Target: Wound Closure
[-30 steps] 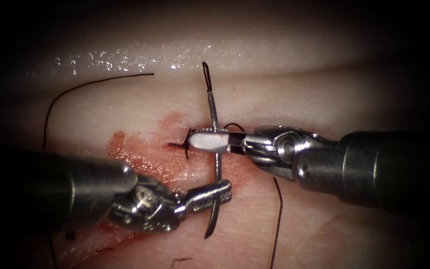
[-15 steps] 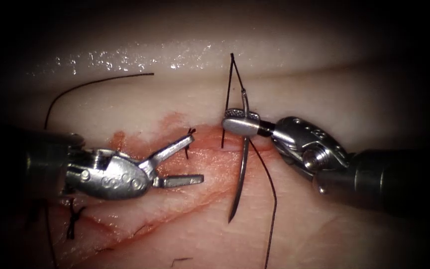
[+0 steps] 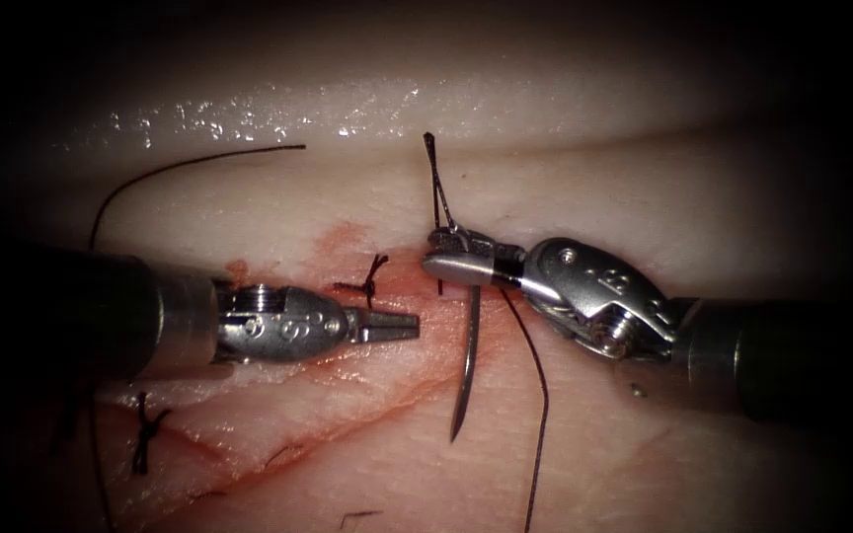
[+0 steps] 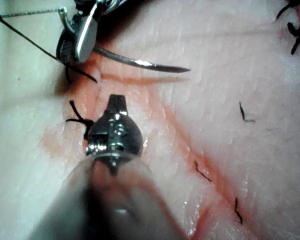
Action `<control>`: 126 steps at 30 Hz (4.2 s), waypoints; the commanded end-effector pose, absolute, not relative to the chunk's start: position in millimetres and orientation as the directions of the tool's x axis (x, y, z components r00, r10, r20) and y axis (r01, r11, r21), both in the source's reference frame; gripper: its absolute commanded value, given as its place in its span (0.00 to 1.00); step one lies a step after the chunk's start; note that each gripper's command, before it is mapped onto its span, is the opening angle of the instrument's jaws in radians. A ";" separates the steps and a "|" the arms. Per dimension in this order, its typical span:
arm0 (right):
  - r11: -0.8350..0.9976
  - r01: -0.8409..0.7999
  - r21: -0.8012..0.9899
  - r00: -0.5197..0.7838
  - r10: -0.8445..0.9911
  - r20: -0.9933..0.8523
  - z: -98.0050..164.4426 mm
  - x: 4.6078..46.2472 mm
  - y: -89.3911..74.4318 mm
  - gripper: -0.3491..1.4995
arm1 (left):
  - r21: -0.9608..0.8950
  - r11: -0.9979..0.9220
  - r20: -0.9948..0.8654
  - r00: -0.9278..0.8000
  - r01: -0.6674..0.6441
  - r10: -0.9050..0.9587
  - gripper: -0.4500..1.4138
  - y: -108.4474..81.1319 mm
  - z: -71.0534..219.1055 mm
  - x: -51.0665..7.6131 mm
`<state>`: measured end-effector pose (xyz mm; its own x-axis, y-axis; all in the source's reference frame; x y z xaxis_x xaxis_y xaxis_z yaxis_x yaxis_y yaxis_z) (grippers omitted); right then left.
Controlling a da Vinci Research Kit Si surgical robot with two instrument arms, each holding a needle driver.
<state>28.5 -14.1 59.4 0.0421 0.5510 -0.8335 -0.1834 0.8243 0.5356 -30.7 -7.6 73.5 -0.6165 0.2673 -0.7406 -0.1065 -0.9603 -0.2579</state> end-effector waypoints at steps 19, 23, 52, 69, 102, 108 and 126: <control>0.974 0.024 0.225 0.000 0.225 -0.974 60.3 29.3 -12.1 0.00 | -0.270 -0.949 -0.644 -0.702 -0.164 0.305 0.23 -4.3 78.7 -32.2; 0.981 0.034 0.190 -0.005 0.190 -0.982 61.1 29.8 -11.7 0.00 | -0.259 -0.950 -0.621 -0.723 -0.176 0.303 0.23 -4.0 80.3 -31.9; 0.999 -0.049 -0.017 -0.027 -0.018 -0.999 66.7 32.6 -12.3 0.00 | -0.274 -0.951 -0.427 -0.868 -0.144 0.255 0.62 -4.5 78.0 -32.8; 0.997 -0.071 0.040 -0.040 0.037 -0.999 65.5 31.9 -11.1 0.00 | -0.194 -0.958 -0.485 -0.828 -0.210 0.280 0.41 -7.5 73.0 -30.8; 0.971 0.084 0.223 0.004 0.224 -0.975 66.4 33.1 -9.9 0.00 | -0.181 -0.969 -0.516 -0.823 -0.166 0.237 0.34 -12.3 74.5 -35.3; 0.960 0.080 0.269 0.002 0.270 -0.963 66.5 33.1 -9.7 0.00 | -0.182 -0.971 -0.518 -0.824 -0.157 0.231 0.33 -12.4 74.8 -34.9; 0.886 0.046 0.461 -0.061 0.463 -0.884 67.0 33.0 -8.7 0.00 | -0.177 -0.973 -0.519 -0.826 -0.150 0.222 0.32 -12.6 75.5 -34.4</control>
<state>32.1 -8.8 66.7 -0.0588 0.4729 -0.8791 0.0449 0.8810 0.4709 -33.8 -12.4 74.9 -0.8258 0.2226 -0.5181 -0.1509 -0.9725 -0.1773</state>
